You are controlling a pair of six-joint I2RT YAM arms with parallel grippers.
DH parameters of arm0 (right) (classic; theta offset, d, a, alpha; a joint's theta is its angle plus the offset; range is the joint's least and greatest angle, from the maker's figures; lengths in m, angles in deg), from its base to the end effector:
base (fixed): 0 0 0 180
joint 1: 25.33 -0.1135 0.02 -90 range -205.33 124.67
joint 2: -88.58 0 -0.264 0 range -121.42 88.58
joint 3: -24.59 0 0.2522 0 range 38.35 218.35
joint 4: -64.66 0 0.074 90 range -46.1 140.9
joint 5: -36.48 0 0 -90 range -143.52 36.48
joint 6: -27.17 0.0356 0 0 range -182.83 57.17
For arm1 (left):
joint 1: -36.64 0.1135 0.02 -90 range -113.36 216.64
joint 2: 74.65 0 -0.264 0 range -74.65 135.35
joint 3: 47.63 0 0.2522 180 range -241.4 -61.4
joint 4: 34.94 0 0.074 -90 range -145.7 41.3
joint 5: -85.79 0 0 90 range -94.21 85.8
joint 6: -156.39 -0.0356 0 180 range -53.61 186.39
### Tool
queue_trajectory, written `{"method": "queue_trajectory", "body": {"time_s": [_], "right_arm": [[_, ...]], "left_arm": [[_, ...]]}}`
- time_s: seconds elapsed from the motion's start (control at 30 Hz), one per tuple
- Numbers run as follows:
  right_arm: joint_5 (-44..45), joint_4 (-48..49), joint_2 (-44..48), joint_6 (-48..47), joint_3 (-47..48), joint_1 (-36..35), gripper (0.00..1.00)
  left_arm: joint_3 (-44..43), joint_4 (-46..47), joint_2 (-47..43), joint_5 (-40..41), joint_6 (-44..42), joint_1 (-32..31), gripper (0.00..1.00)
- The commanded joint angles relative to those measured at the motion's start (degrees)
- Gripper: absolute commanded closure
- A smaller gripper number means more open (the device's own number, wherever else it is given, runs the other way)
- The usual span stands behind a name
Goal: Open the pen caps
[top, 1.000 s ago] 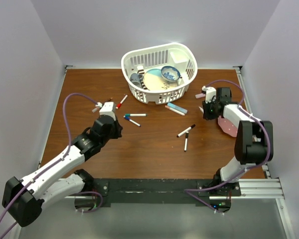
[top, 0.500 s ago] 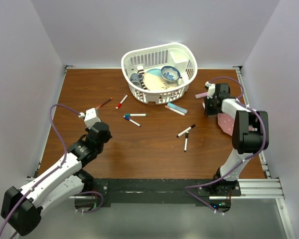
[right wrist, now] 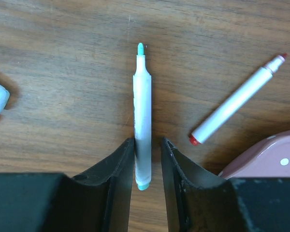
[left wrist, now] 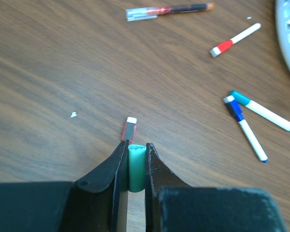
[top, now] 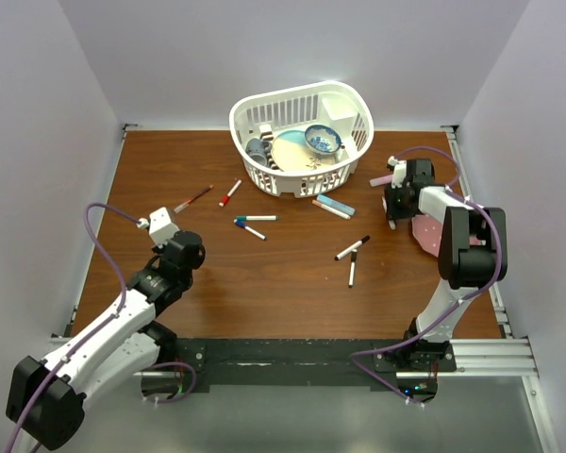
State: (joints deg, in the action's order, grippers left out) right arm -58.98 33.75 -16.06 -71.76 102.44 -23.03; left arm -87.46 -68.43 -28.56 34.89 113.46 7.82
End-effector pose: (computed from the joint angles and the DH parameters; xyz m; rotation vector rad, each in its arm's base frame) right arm 0.3702 -0.0115 0.1628 -0.1841 2.5649 0.0492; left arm 0.1560 -0.0602 0.2112 -0.6660 1.9812 -0.0172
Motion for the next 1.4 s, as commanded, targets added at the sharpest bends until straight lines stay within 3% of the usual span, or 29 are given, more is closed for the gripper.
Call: {"method": "queue_trajectory", "body": {"time_s": [0.0, 0.4, 0.57, 0.67, 0.93, 1.03, 1.17, 1.37], "right_arm": [[0.5, -0.6, 2.2, -0.2, 2.1, 0.1, 0.67], [-2.7, -3.6, 10.8, -4.2, 3.9, 0.2, 0.66], [-26.7, -18.3, 11.4, -15.7, 8.2, 0.2, 0.64], [-34.3, -20.6, 13.3, -16.3, 8.8, 0.1, 0.62], [-39.8, -22.3, 17.5, -15.2, 7.3, 0.1, 0.61], [-40.2, -22.1, 17.9, -15.4, 6.2, 0.2, 0.61], [-41.2, -23.0, 17.8, -16.0, 6.1, 0.2, 0.61], [-45.2, -26.3, 19.0, -21.1, 6.6, 0.1, 0.57]], "left_arm": [[0.7, 2.2, 0.7, 2.7, 1.8, 1.9, 1.0], [1.8, 3.7, 2.8, -0.8, 2.1, 7.5, 0.98], [2.9, 4.1, 3.3, -1.5, 2.8, 8.8, 0.96], [3.6, 6.1, 5.1, -3.3, 2.4, 10.4, 0.96], [3.8, 12.7, 14.9, -12.2, 1.1, 15.0, 0.95], [3.5, 11.9, 15.7, -12.7, 1.4, 15.5, 0.86], [3.4, 10.3, 14.4, -12.2, 2.2, 16.0, 0.6], [2.4, 7.3, 10.8, -11.7, 2.5, 16.2, 0.3]]}}
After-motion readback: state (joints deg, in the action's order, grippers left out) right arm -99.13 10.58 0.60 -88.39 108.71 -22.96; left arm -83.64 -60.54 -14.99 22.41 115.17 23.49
